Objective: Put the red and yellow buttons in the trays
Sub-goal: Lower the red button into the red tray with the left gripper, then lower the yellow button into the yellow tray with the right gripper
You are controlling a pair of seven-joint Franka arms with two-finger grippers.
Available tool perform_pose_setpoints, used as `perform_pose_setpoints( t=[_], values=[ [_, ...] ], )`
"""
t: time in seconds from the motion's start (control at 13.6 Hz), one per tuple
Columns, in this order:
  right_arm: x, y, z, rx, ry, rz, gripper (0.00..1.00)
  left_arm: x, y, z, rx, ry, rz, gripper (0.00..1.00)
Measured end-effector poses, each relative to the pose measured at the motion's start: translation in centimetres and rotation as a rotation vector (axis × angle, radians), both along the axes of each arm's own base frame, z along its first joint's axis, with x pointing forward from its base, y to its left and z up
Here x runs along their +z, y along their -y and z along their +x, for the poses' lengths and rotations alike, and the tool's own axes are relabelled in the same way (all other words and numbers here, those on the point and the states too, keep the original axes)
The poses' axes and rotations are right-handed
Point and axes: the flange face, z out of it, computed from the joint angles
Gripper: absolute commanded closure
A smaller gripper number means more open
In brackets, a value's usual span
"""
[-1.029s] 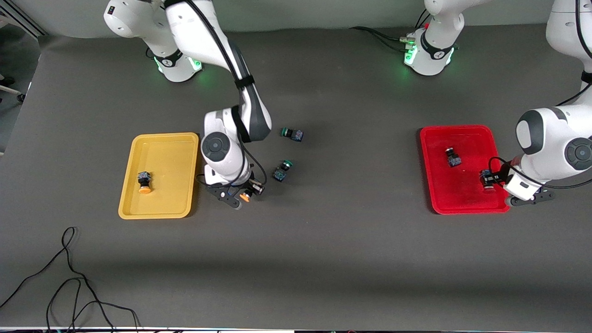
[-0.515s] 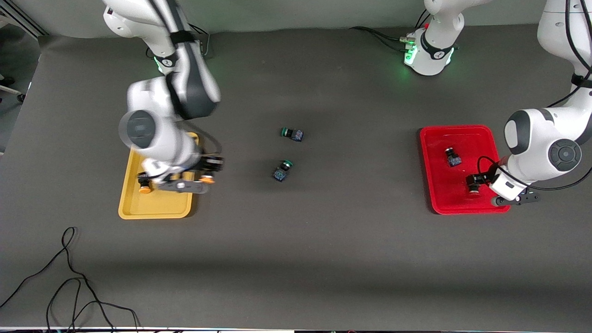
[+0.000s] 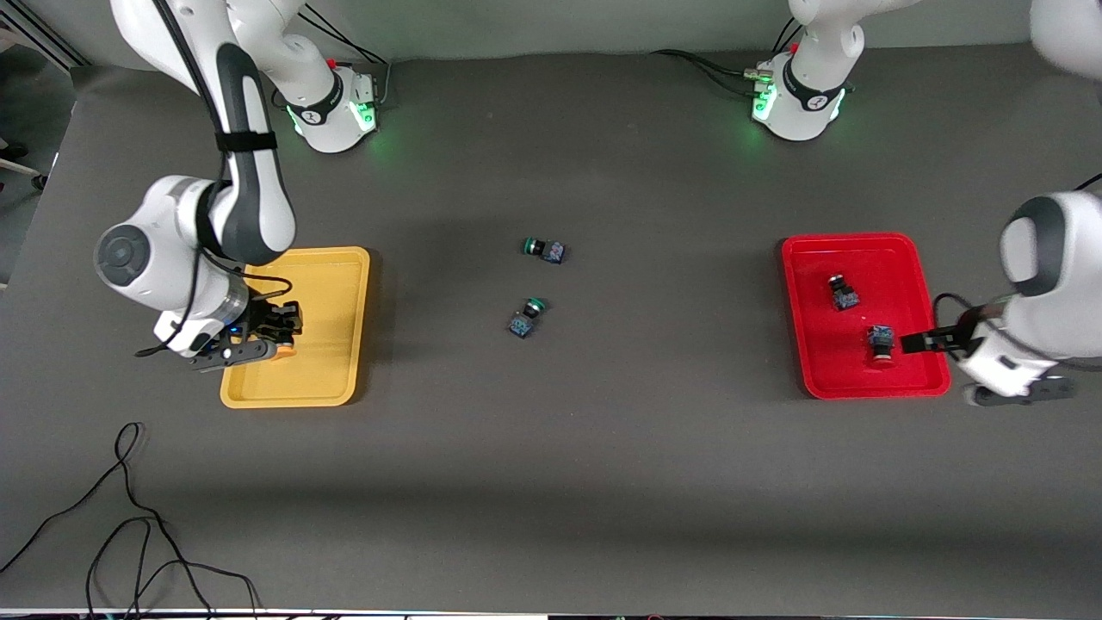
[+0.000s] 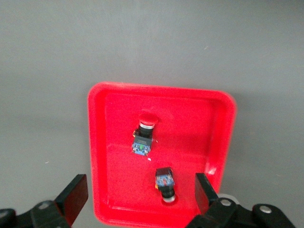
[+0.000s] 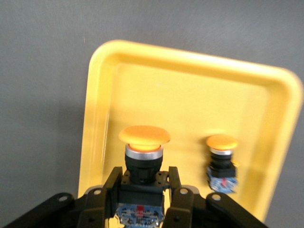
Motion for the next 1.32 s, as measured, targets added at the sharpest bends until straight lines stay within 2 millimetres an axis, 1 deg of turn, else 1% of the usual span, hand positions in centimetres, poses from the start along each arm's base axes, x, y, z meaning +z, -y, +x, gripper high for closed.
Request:
perform_pose_setpoints(
  t=[0.07, 0.15, 0.22, 0.29, 0.37, 0.44, 0.51, 0.66, 0.81, 0.96, 1.03, 1.1, 1.18, 1.32],
  values=[
    [-1.8, -0.5, -0.6, 0.005, 0.000, 0.028, 1.00, 2.9, 0.8, 0.1, -0.007, 0.021, 0.006, 0.00],
    [-3.4, -1.0, -1.0, 0.010, -0.002, 0.052, 1.00, 4.8, 1.4, -0.4, -0.013, 0.035, 0.012, 0.00],
    [-5.1, -1.5, -1.3, 0.015, 0.000, 0.066, 1.00, 6.3, 1.8, -1.1, -0.018, 0.049, 0.018, 0.00],
    [-6.7, -1.9, -1.5, 0.021, -0.003, 0.066, 1.00, 7.3, 2.3, -2.1, -0.023, 0.058, 0.019, 0.00],
    [-8.0, -2.2, -1.7, 0.026, -0.011, 0.054, 0.99, 8.0, 3.0, -3.4, -0.024, 0.066, 0.008, 0.00],
    [-8.7, -2.4, -1.8, 0.031, -0.018, 0.040, 0.62, 8.4, 3.7, -4.8, -0.021, 0.078, -0.012, 0.00],
    [-9.0, -2.6, -1.7, 0.034, -0.019, 0.031, 0.01, 8.7, 4.2, -6.2, -0.018, 0.090, -0.025, 0.00],
    [-8.7, -2.7, -1.3, 0.036, -0.011, 0.030, 0.00, 9.5, 4.7, -8.9, -0.010, 0.098, -0.036, 0.00],
    [-8.2, -2.6, -0.9, 0.034, 0.001, 0.032, 0.00, 10.9, 4.9, -10.6, -0.009, 0.091, -0.028, 0.00],
    [-7.3, -2.2, -0.4, 0.031, 0.017, 0.032, 0.00, 13.1, 5.0, -11.0, -0.010, 0.107, -0.024, 0.00],
    [-6.5, -1.9, 0.0, 0.033, 0.020, 0.030, 0.00, 14.1, 5.0, -11.0, -0.009, 0.107, -0.024, 0.00],
    [-5.1, -1.6, 0.5, 0.041, 0.016, 0.028, 0.00, 15.0, 5.0, -11.0, -0.008, 0.105, -0.024, 0.00],
    [-3.1, -1.3, 1.3, 0.047, 0.005, 0.025, 0.00, 15.7, 4.9, -10.9, -0.005, 0.103, -0.025, 0.00],
    [1.7, -1.6, 2.8, 0.030, -0.026, 0.023, 0.00, 16.1, 4.5, -11.2, -0.003, 0.073, -0.026, 0.00]
  ],
)
